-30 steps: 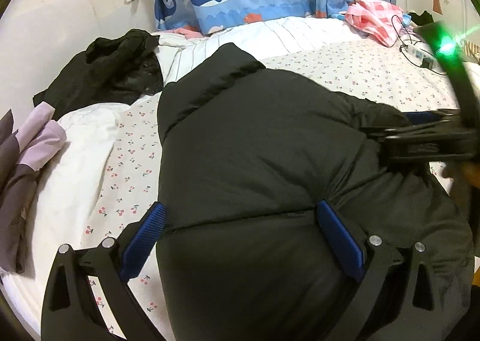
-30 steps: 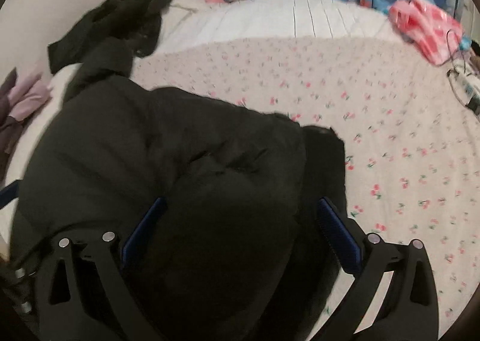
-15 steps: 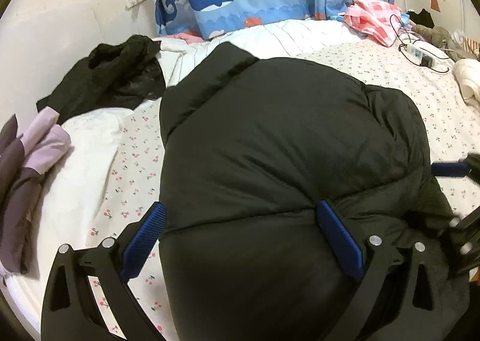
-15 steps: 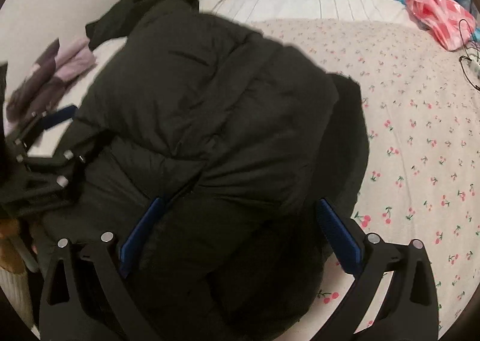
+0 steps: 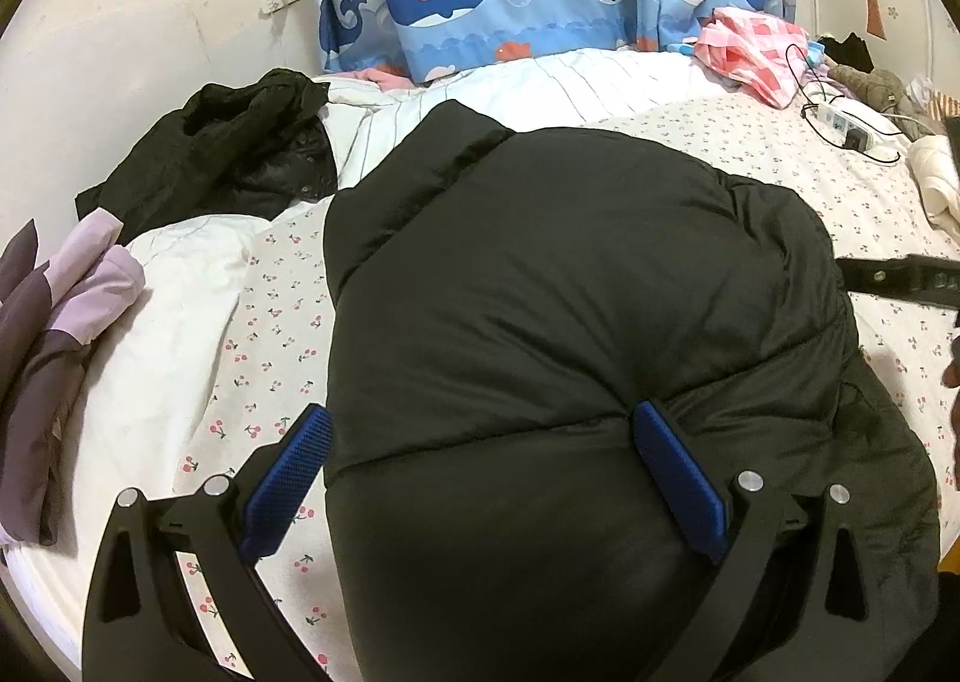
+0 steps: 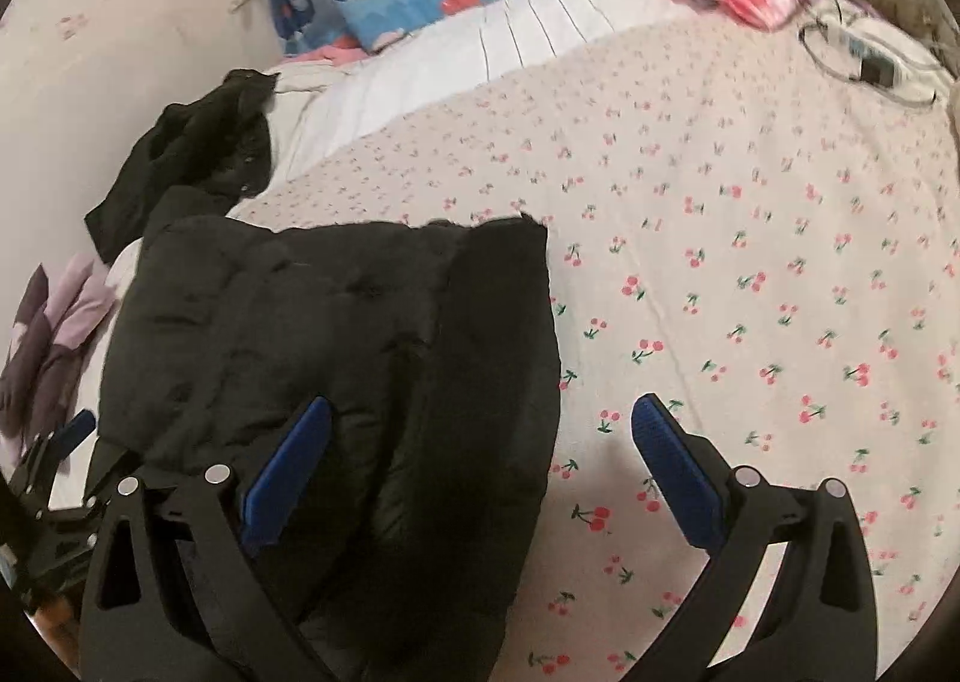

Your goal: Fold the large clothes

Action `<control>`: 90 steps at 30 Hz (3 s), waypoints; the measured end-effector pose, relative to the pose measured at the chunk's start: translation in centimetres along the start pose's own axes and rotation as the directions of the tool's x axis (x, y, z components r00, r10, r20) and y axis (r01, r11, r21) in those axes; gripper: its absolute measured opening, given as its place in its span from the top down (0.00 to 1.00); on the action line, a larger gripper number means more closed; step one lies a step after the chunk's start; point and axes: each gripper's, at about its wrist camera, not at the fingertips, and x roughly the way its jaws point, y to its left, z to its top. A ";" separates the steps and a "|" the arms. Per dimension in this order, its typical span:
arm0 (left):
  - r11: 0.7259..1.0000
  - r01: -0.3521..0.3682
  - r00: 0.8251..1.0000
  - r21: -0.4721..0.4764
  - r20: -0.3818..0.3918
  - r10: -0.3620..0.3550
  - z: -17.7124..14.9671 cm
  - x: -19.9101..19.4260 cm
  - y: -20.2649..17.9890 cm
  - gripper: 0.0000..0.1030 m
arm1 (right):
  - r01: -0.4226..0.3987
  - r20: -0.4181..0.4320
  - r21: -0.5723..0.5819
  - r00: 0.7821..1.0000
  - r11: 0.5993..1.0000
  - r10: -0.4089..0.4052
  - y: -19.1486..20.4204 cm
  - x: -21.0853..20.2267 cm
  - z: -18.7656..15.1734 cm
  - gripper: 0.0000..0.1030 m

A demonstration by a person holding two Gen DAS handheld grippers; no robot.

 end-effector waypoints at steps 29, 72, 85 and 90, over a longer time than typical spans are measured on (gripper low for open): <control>0.917 0.157 0.971 -0.366 -0.115 -0.212 -2.2 -0.8 11.7 0.06 | -0.269 -0.203 0.004 0.943 0.963 0.264 10.1 8.8 -3.0 0.06; 0.974 -0.142 0.990 -0.178 -0.022 0.140 -1.9 -1.4 8.6 0.06 | 0.177 0.116 -0.514 0.984 0.839 -0.137 15.9 3.7 -5.3 0.06; 0.974 -0.146 0.989 -0.174 -0.023 0.144 -1.9 -1.3 8.5 0.06 | 0.192 0.136 -0.524 0.981 0.830 -0.141 16.2 3.5 -5.4 0.06; 0.974 -0.147 0.989 -0.174 -0.024 0.145 -1.9 -1.3 8.5 0.06 | 0.197 0.142 -0.527 0.980 0.827 -0.143 16.3 3.4 -5.4 0.06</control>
